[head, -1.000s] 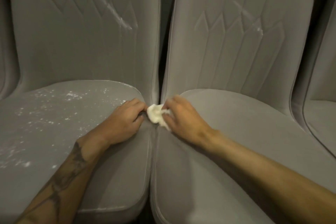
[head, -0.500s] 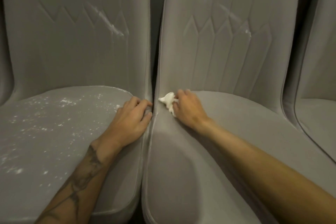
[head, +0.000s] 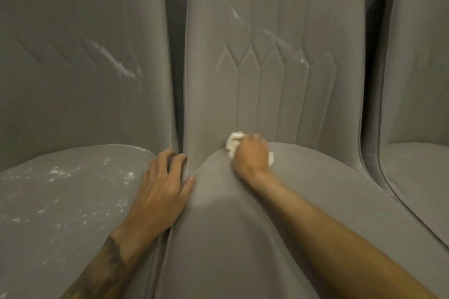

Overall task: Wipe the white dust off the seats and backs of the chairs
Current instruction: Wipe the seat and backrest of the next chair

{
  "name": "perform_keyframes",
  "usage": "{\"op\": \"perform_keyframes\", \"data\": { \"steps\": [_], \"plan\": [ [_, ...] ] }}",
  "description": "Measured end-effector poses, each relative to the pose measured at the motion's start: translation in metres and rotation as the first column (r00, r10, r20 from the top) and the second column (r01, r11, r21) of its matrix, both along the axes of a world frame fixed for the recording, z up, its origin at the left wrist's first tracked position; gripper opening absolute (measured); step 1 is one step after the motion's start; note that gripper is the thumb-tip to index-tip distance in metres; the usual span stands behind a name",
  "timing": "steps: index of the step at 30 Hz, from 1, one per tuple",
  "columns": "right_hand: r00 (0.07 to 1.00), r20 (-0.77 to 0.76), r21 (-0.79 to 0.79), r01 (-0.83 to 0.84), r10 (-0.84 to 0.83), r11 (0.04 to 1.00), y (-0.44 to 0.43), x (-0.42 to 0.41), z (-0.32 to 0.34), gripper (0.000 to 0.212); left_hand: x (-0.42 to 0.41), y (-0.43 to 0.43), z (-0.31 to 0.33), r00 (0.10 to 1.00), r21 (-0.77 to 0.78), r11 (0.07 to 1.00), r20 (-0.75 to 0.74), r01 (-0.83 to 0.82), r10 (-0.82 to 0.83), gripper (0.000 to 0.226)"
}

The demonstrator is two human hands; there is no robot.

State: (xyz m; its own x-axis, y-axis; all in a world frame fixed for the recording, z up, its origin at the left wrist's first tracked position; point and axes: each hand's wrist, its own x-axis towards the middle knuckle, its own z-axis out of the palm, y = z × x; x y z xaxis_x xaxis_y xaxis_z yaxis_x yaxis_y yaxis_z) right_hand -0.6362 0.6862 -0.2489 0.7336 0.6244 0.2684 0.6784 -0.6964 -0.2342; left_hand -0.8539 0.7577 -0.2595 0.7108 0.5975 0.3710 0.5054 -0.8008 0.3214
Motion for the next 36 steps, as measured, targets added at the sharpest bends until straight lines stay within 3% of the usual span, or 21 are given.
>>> {"op": "perform_keyframes", "data": {
  "steps": [3,6,10,13,15,19,22,26,29,32,36],
  "plan": [
    [0.959,0.041,0.065,-0.281,0.279,0.957,0.015,-0.043,-0.013,0.043,0.01,0.004,0.002,0.998,0.065,0.997,0.052,-0.029,0.025,0.048],
    [0.929,0.032,0.037,-0.37,0.369,0.928,-0.005,-0.015,-0.004,0.037,0.018,0.01,0.003,0.995,0.107,0.993,0.097,-0.048,0.037,0.039],
    [0.985,0.138,-0.075,-0.098,0.108,0.992,-0.046,0.066,0.0,0.031,0.033,0.014,0.011,0.983,0.119,0.991,0.179,-0.067,0.045,0.027],
    [0.978,0.164,-0.105,0.144,-0.125,0.984,-0.071,0.094,-0.006,0.028,0.044,0.017,0.019,0.97,0.136,0.987,0.236,-0.09,0.056,0.023],
    [0.98,0.122,-0.093,0.17,-0.159,0.981,-0.061,0.089,-0.008,0.032,0.05,0.019,0.025,0.965,0.153,0.982,0.252,-0.113,0.072,0.028],
    [0.973,-0.017,0.05,-0.23,0.231,0.972,-0.005,0.034,-0.006,0.028,0.062,0.025,0.044,0.955,0.203,0.97,0.287,-0.134,0.072,0.046],
    [0.921,-0.094,0.115,-0.367,0.378,0.923,0.0,0.024,0.003,0.025,0.071,0.032,0.06,0.962,0.28,0.953,0.272,-0.114,0.035,0.052],
    [0.917,0.231,0.137,-0.361,0.325,0.922,-0.032,0.07,0.017,0.025,0.093,0.043,0.083,0.954,0.356,0.925,0.299,-0.136,0.025,0.061],
    [0.866,0.476,0.189,-0.267,0.15,0.945,-0.046,0.109,0.045,0.02,0.11,0.052,0.093,0.936,0.374,0.906,0.345,-0.2,0.064,0.063],
    [0.79,0.612,0.289,-0.192,-0.027,0.938,-0.058,0.146,0.081,0.017,0.126,0.06,0.104,0.918,0.404,0.877,0.386,-0.259,0.093,0.063],
    [0.675,0.731,0.311,-0.198,-0.1,0.93,-0.059,0.194,0.161,0.022,0.146,0.07,0.124,0.887,0.395,0.859,0.441,-0.327,0.135,0.064]
  ]
}}
